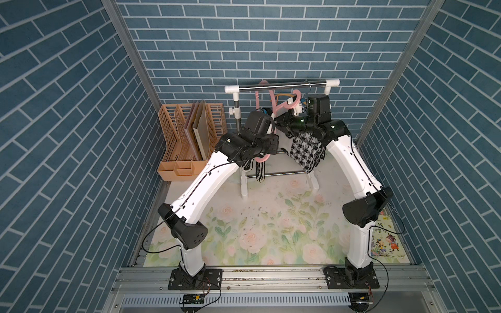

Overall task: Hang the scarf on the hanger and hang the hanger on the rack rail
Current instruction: Place the hanger at the clothesline.

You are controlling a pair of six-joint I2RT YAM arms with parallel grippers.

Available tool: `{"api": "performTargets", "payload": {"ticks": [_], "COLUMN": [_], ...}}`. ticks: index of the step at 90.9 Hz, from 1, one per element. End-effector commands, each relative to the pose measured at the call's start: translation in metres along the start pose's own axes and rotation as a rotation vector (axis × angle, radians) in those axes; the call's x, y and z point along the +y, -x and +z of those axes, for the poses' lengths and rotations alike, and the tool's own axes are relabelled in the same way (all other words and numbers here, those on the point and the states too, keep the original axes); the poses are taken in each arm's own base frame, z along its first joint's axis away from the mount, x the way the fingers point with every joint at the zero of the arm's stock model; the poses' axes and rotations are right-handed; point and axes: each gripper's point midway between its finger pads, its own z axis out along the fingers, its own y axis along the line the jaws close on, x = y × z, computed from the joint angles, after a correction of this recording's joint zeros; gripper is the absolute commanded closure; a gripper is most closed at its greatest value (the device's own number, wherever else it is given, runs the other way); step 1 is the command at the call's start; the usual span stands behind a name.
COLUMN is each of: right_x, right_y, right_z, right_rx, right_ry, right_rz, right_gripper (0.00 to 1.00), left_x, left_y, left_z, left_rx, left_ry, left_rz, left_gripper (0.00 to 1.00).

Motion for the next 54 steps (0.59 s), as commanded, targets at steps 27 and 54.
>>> {"api": "performTargets", "payload": {"ticks": [27, 54], "right_x": [0.070, 0.062], "right_y": [0.001, -0.060], "right_z": [-0.051, -0.106], "right_rx": [-0.089, -0.119], "right_ry": [0.105, 0.125], "right_rz": [-0.303, -0.525], "right_gripper": [0.27, 0.04], "left_x": [-0.032, -0.031], "left_y": [0.041, 0.085], "left_z": [-0.041, -0.078], "left_rx": [-0.154, -0.319], "left_ry": [-0.248, -0.446], "left_rz": [-0.137, -0.308], "left_gripper": [1.00, 1.00]}}
